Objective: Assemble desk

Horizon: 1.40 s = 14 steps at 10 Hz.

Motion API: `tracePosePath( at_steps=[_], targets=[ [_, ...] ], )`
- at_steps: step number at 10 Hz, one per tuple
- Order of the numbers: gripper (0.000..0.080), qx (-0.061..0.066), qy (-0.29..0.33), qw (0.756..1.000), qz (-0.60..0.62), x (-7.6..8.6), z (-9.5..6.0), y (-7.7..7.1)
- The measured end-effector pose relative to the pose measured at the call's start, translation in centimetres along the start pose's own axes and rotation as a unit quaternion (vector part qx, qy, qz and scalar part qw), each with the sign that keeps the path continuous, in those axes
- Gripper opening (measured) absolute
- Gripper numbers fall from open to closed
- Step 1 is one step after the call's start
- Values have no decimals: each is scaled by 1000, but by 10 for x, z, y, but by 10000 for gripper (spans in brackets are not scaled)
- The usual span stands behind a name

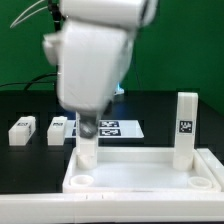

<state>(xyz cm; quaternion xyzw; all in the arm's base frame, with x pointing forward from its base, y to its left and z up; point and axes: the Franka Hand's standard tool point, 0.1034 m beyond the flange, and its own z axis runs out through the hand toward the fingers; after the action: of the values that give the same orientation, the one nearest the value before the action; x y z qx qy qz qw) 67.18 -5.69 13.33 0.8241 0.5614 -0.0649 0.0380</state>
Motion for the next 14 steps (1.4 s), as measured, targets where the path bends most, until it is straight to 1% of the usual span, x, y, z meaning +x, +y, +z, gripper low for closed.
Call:
tracePosePath(
  at_steps=[1, 4, 5, 6, 7, 8, 9, 10, 11, 13, 14],
  targets=[
    [649, 3, -1, 999, 38, 1, 3, -2],
    [649, 4, -1, 992, 123, 2, 4, -2],
    [649, 6, 2, 984, 177, 1, 5, -3],
    [649, 11, 4, 977, 214, -11, 5, -7],
    [649, 13, 2, 970, 244, -29, -3, -12],
    [649, 22, 4, 952, 304, -49, -10, -18],
    [649, 32, 7, 932, 360, -70, -10, -22],
    [649, 43, 6, 911, 409, -80, -5, -24],
    [649, 43, 6, 904, 425, -74, -5, -25],
    [649, 46, 5, 872, 488, -71, -5, -26],
    [649, 55, 10, 839, 542, -70, -4, -27]
  ],
)
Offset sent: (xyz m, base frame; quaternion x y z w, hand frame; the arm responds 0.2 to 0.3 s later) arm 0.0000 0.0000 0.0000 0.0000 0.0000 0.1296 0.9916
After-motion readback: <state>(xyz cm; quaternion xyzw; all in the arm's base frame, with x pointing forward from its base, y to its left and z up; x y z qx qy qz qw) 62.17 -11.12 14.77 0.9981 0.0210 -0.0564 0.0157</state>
